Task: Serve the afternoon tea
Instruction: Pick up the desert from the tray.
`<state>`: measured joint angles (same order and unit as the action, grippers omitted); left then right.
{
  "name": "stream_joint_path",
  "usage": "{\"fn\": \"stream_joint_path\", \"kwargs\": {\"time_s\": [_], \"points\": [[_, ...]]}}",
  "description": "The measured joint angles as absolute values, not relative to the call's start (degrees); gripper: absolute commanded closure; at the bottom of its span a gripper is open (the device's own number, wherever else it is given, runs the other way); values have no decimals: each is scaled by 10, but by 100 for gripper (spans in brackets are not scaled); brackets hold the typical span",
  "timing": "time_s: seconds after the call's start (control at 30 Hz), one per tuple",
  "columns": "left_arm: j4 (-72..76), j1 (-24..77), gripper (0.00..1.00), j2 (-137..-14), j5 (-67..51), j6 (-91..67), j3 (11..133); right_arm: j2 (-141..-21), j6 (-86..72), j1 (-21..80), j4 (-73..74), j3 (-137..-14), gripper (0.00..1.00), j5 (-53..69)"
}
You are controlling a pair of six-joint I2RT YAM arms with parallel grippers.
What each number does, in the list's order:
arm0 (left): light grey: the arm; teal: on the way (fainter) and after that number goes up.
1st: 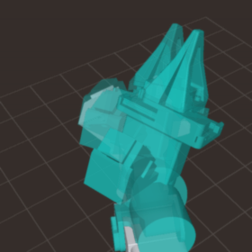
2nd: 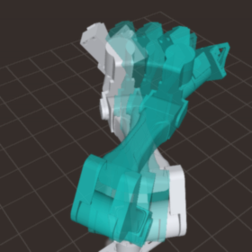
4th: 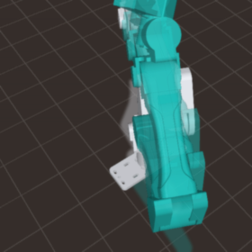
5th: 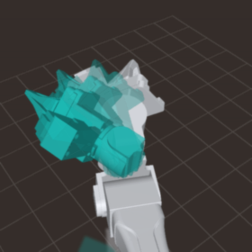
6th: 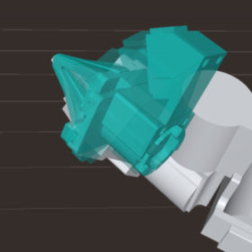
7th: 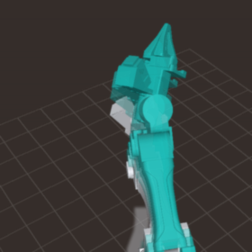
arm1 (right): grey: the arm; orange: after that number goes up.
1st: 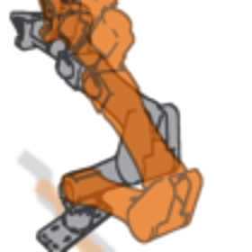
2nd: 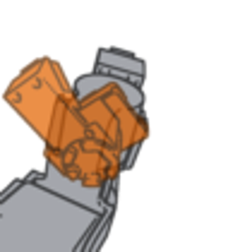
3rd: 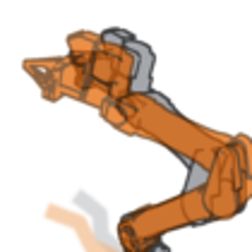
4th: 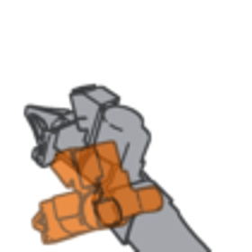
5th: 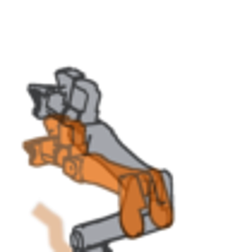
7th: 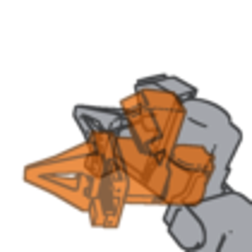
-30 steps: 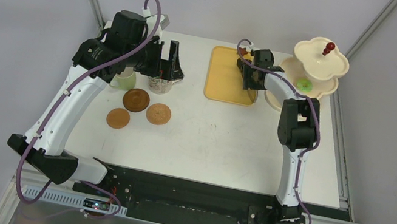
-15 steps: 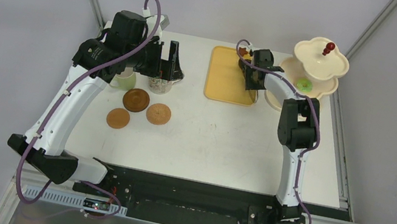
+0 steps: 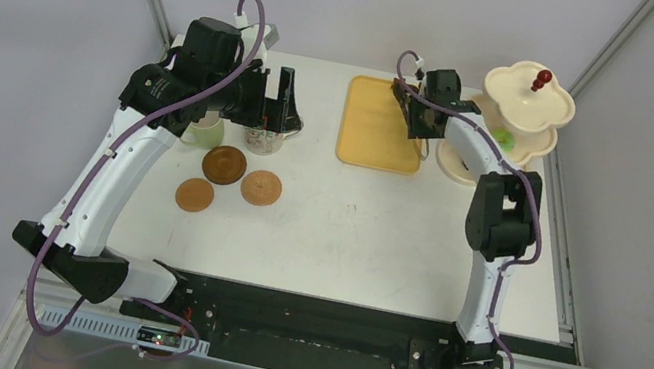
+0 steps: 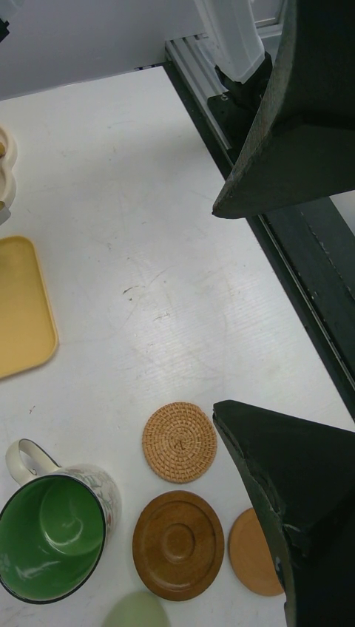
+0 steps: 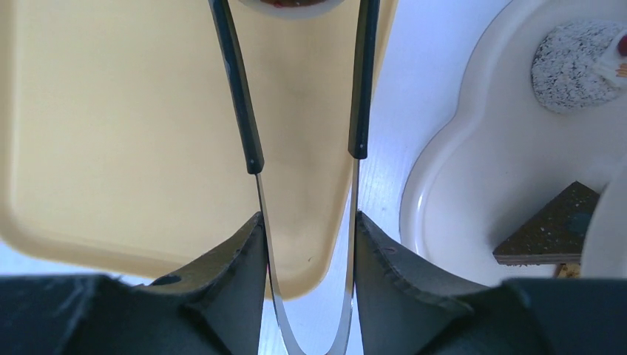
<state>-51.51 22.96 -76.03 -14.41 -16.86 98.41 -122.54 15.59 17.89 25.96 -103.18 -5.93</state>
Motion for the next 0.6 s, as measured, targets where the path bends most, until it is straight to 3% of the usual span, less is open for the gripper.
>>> {"fn": "stream_joint_path", "kwargs": {"time_s": [0.6], "points": [[-513,230,1,-746,-145,-169,973,-981,103,178,338,-921,100,20]]}}
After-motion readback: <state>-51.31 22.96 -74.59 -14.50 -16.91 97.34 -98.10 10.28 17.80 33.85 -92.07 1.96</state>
